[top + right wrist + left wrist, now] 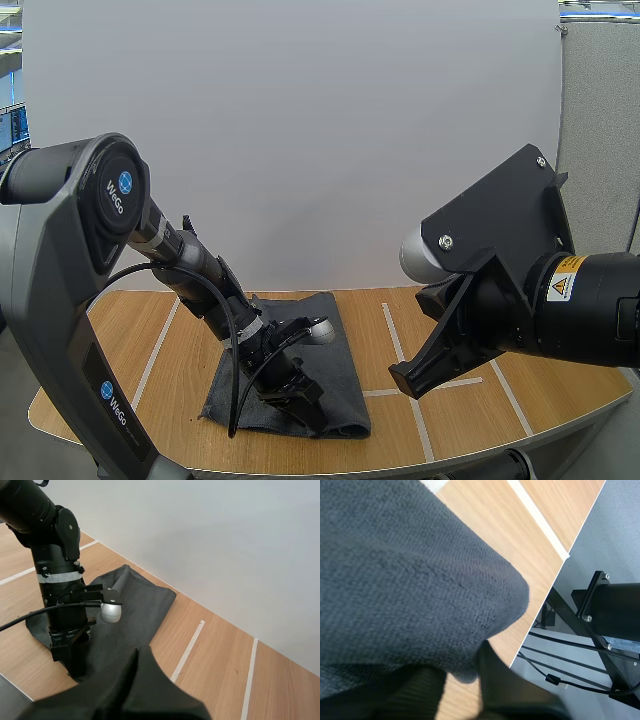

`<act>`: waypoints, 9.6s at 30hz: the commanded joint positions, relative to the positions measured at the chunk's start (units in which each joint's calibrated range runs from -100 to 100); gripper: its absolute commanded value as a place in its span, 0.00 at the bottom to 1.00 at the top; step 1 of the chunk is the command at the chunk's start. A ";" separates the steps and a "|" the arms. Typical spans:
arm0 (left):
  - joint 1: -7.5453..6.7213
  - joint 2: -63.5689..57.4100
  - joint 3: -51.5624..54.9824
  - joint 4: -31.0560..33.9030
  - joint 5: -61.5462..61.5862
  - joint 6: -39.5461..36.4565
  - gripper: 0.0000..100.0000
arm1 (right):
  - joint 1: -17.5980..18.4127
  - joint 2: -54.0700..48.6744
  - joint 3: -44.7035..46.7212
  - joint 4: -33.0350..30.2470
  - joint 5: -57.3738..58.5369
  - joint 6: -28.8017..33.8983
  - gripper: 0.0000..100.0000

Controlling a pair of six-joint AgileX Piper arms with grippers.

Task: Fold the towel

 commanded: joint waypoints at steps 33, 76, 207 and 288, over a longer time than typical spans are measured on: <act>6.22 -6.85 -12.76 17.66 8.66 -6.51 0.00 | -0.08 -0.43 -0.10 -1.97 0.00 0.16 0.00; 6.22 -23.31 -19.13 29.61 8.66 -10.69 0.00 | 2.54 -0.43 -0.10 -1.86 0.00 0.16 0.00; 10.03 8.37 -50.67 22.30 1.66 1.59 0.00 | 10.62 58.83 0.25 24.41 -9.99 -13.37 0.00; 11.97 34.99 -61.33 23.34 8.66 3.50 0.00 | 15.96 89.77 3.35 16.62 -42.68 -19.55 0.00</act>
